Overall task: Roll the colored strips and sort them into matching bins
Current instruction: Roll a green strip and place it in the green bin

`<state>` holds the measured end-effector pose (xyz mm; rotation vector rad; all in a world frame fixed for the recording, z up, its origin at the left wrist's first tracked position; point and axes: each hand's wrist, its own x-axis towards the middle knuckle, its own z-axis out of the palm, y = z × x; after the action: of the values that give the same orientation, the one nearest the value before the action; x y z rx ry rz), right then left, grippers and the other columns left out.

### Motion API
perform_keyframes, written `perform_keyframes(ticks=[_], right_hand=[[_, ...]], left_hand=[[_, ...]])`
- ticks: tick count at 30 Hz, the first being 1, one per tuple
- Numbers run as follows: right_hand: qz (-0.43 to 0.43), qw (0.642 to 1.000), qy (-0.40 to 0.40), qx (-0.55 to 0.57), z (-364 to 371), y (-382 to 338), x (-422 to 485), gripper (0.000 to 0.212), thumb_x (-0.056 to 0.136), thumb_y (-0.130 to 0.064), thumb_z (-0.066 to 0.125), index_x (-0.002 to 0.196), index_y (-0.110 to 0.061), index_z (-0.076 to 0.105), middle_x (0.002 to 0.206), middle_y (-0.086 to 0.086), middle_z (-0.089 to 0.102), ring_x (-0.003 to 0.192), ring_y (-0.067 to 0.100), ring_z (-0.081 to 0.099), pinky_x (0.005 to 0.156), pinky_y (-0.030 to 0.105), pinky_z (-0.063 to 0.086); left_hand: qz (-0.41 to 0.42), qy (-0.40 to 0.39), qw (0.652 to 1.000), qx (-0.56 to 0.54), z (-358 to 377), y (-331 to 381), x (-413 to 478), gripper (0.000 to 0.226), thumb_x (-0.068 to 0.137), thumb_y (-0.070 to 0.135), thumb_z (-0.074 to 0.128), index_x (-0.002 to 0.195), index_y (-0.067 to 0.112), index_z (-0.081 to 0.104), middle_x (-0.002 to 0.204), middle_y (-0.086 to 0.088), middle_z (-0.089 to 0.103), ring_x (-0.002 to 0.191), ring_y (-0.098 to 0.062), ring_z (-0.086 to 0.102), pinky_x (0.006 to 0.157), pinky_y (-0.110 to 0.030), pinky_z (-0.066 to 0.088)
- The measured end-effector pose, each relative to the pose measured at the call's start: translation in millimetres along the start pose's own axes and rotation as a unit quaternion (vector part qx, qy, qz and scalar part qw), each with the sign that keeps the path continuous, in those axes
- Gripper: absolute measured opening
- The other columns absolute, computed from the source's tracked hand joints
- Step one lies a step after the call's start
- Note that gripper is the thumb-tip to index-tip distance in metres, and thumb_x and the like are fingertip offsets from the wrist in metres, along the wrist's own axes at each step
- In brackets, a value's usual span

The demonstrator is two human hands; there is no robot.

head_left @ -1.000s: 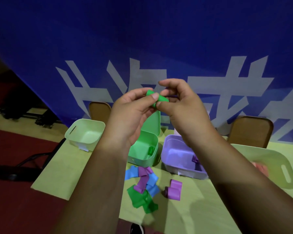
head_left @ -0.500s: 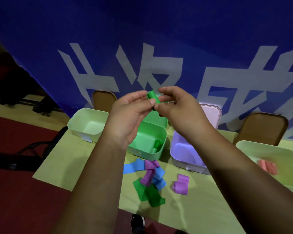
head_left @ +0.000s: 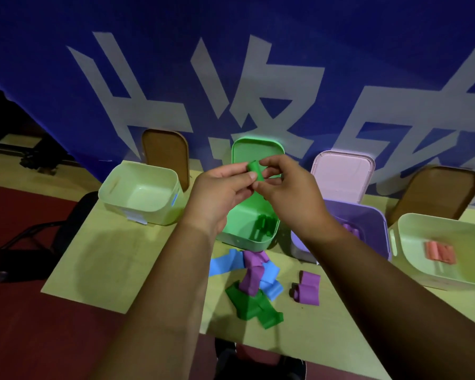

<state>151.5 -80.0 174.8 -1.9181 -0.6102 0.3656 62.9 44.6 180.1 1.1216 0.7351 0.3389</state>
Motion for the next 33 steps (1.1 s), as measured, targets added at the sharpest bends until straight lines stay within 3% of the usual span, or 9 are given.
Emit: perform_keyframes(ticks=[4,8,12,15,17,21,24,29,33], right_hand=[[0.044,0.999,0.011,0.005,21.9,25.2,7.3,0.037,0.091,-0.019,0.085,0.123,-0.024,0.068,0.104,-0.006,0.070,0.091,0.011,0.075,0.086,0.043,0.063],[0.095,0.995,-0.005,-0.021,43.0,51.9,16.7,0.042,0.089,-0.016,0.086,0.125,-0.019,0.065,0.102,-0.006,0.067,0.091,0.012,0.070,0.082,0.031,0.057],[0.126,0.988,-0.054,-0.077,50.5,88.3,21.3,0.044,0.090,0.001,0.075,0.130,-0.012,0.061,0.101,0.000,0.069,0.084,0.020,0.066,0.074,0.029,0.048],[0.137,0.980,-0.003,-0.143,53.6,118.2,23.2,0.027,0.097,0.001,0.063,0.123,-0.002,0.069,0.092,0.006,0.070,0.078,0.026,0.066,0.073,0.028,0.048],[0.192,0.971,-0.003,-0.140,54.6,129.1,28.7,0.023,0.098,-0.002,0.062,0.118,-0.007,0.072,0.091,0.008,0.071,0.077,0.031,0.070,0.077,0.036,0.057],[0.233,0.960,-0.024,-0.157,58.1,145.7,38.5,0.026,0.095,-0.007,0.065,0.119,-0.013,0.075,0.112,0.012,0.079,0.099,0.035,0.075,0.095,0.043,0.058],[0.239,0.957,-0.020,-0.161,61.5,152.2,42.1,0.027,0.096,-0.009,0.064,0.120,-0.014,0.074,0.110,0.013,0.079,0.098,0.036,0.074,0.092,0.046,0.059],[0.238,0.957,-0.011,-0.167,63.0,159.3,46.6,0.027,0.097,-0.010,0.061,0.120,-0.016,0.075,0.112,0.014,0.078,0.100,0.036,0.073,0.092,0.046,0.059],[0.223,0.959,-0.009,-0.178,63.0,163.4,45.6,0.027,0.098,-0.009,0.060,0.119,-0.015,0.076,0.112,0.013,0.077,0.101,0.034,0.071,0.087,0.035,0.054]], left_hand=[[-0.033,-0.015,0.998,0.056,-11.0,-17.2,24.2,0.020,0.095,0.002,0.078,0.109,0.015,0.080,0.092,-0.002,0.083,0.087,-0.012,0.079,0.086,-0.026,0.065],[-0.061,0.008,0.994,0.093,-21.1,-39.6,54.4,0.018,0.091,0.000,0.083,0.097,0.016,0.077,0.078,-0.003,0.080,0.071,-0.013,0.076,0.072,-0.026,0.064],[-0.087,0.022,0.985,0.146,-30.5,-68.8,90.0,0.020,0.087,0.002,0.087,0.102,0.011,0.078,0.088,-0.008,0.080,0.076,-0.017,0.077,0.068,-0.028,0.064],[-0.105,0.023,0.974,0.198,-35.2,-94.3,118.0,0.027,0.084,0.004,0.090,0.109,0.007,0.080,0.095,-0.012,0.081,0.083,-0.024,0.079,0.071,-0.032,0.064],[-0.113,0.020,0.966,0.232,-35.8,-111.7,134.0,0.021,0.083,0.004,0.091,0.098,0.014,0.080,0.092,-0.012,0.081,0.085,-0.028,0.080,0.079,-0.037,0.067],[-0.112,0.019,0.932,0.344,-33.5,-145.5,163.2,0.020,0.080,0.011,0.094,0.089,0.022,0.080,0.091,-0.008,0.082,0.086,-0.028,0.080,0.091,-0.044,0.066],[-0.105,0.009,0.901,0.420,-31.7,-164.4,181.8,0.025,0.085,0.015,0.092,0.108,0.012,0.083,0.107,-0.011,0.081,0.099,-0.027,0.077,0.098,-0.033,0.060],[-0.114,0.037,0.882,0.456,-32.2,-191.7,204.1,0.011,0.092,0.008,0.079,0.100,0.013,0.085,0.108,-0.011,0.081,0.106,-0.031,0.076,0.099,-0.032,0.059],[-0.124,0.054,0.862,0.489,-31.8,-206.0,216.5,0.015,0.097,0.013,0.073,0.105,0.012,0.086,0.114,-0.012,0.081,0.112,-0.035,0.074,0.099,-0.035,0.059]])
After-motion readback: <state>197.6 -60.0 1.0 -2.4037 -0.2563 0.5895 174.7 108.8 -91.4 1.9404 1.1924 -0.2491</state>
